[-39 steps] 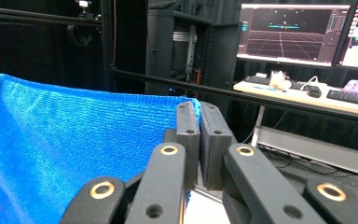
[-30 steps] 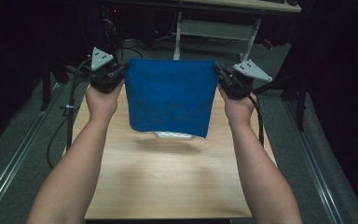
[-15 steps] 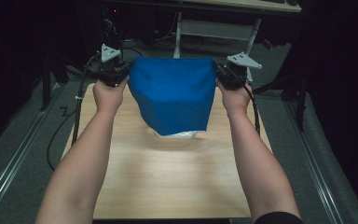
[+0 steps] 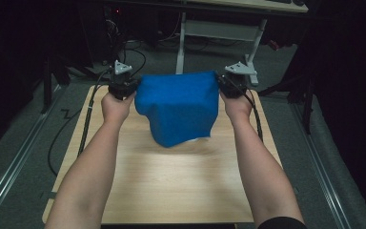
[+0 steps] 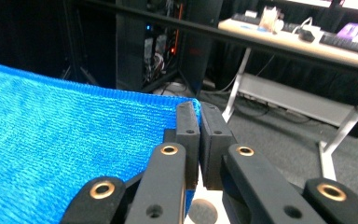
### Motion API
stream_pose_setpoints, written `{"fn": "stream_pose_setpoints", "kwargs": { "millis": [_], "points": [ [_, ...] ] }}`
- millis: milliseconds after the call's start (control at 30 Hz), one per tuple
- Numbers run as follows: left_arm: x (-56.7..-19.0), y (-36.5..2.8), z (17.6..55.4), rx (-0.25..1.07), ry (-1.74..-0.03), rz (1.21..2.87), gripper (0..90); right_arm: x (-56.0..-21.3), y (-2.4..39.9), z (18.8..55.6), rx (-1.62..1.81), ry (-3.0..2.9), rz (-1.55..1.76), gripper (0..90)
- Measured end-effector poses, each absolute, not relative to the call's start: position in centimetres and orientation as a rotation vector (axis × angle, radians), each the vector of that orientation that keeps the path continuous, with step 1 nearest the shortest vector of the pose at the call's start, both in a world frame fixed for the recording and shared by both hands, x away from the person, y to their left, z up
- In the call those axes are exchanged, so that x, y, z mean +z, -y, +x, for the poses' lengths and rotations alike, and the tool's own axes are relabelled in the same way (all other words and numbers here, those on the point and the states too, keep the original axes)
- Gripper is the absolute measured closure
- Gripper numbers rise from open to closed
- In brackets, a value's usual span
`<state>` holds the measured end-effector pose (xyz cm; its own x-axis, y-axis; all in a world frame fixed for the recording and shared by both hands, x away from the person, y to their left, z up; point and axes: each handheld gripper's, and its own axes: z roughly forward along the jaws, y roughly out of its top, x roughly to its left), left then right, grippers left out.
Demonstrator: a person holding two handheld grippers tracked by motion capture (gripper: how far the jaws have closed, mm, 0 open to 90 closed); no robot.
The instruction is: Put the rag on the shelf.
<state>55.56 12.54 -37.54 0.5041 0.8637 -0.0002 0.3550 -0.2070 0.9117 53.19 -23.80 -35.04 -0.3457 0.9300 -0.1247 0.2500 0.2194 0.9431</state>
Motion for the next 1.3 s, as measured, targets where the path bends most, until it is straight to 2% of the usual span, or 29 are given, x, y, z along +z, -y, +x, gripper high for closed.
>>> {"fn": "stream_pose_setpoints", "kwargs": {
  "millis": [500,767,1300],
  "points": [
    [-43.3,-12.8,54.0,0.485,-1.068,1.845,87.5,-40.6,24.5,52.1,1.132,-1.86,1.183,88.5],
    [-46.7,-12.9,53.1,0.377,-1.086,1.825,87.5,-43.9,24.8,51.1,1.145,-1.918,1.229,88.5],
    [-49.3,-12.4,52.3,0.299,-1.103,1.807,87.5,-46.5,24.1,49.9,1.142,-1.974,1.234,88.5]
  ]
}}
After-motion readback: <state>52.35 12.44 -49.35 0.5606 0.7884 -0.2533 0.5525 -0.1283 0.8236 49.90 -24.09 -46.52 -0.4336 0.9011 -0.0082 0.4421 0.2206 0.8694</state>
